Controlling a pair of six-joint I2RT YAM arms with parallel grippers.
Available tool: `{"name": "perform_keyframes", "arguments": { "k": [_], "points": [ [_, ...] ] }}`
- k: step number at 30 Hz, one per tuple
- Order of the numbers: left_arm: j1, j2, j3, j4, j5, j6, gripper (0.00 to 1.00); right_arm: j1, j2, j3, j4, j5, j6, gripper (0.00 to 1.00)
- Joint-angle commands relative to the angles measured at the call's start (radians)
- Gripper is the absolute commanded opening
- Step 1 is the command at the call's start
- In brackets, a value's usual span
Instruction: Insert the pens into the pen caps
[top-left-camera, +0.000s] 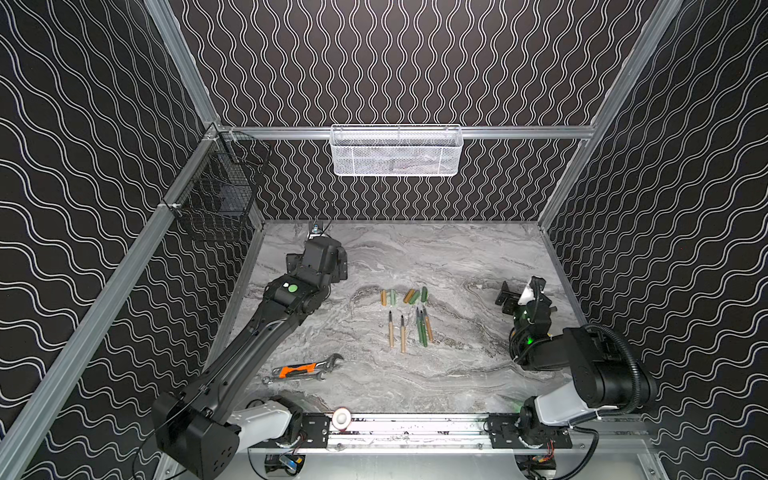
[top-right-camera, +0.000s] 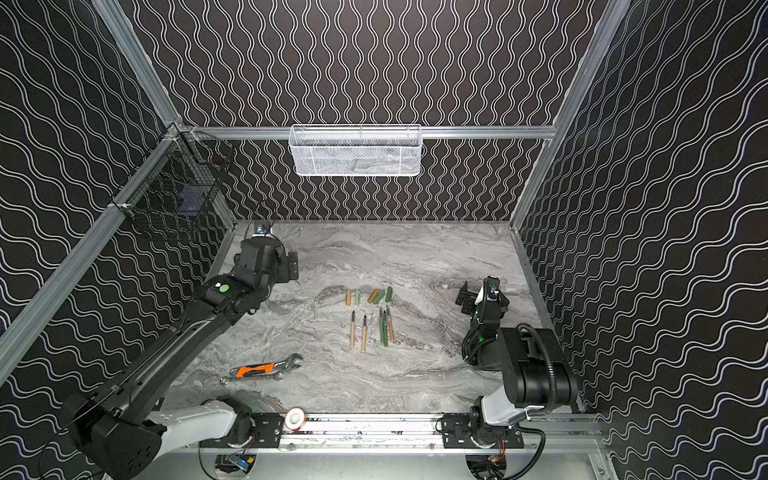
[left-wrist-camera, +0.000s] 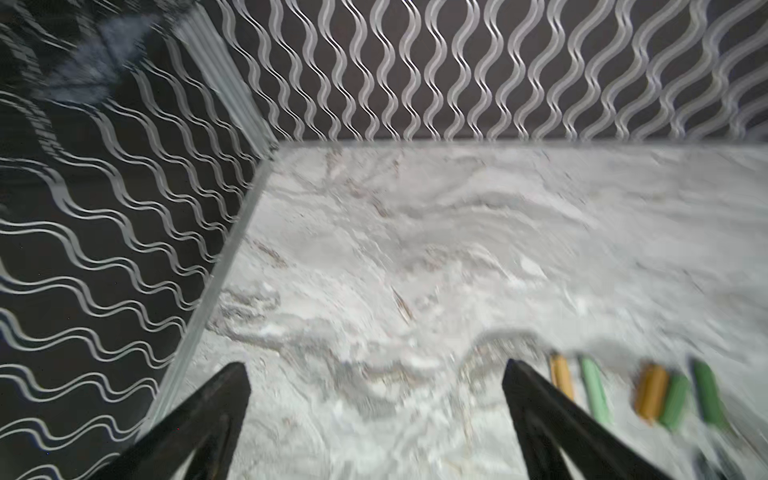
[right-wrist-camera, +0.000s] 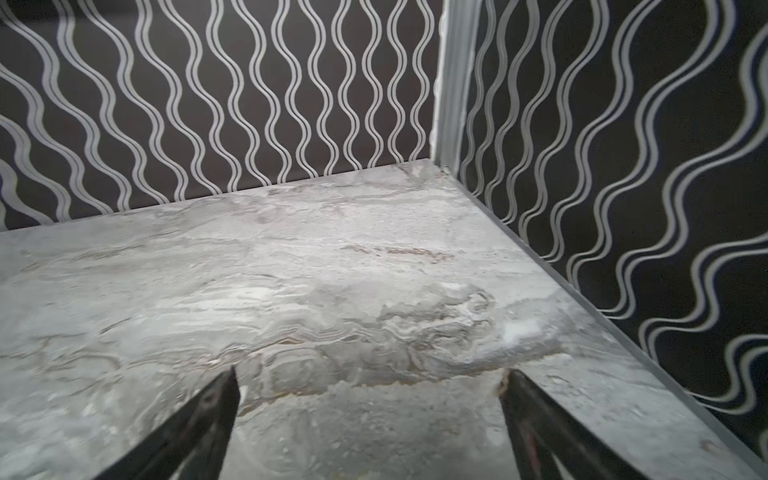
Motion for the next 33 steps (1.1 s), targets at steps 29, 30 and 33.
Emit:
{"name": "perform_keyframes", "arguments": {
  "k": [29,30,33],
  "points": [
    [-0.001,-0.222,-0.195,-0.066,0.618,0.191,0.99,0.283,-0.23,0.422,-1.103,-0.07,0.086,1.0],
    [0.0,-0.232,-0.2,-0.062,0.61,0.189,0.99,0.302,-0.234,0.434,-1.141,-0.09,0.103,0.99],
    [-0.001,-0.247,-0.211,-0.063,0.589,0.183,0.99,0.366,-0.234,0.454,-1.216,-0.132,0.135,0.97]
  ]
}}
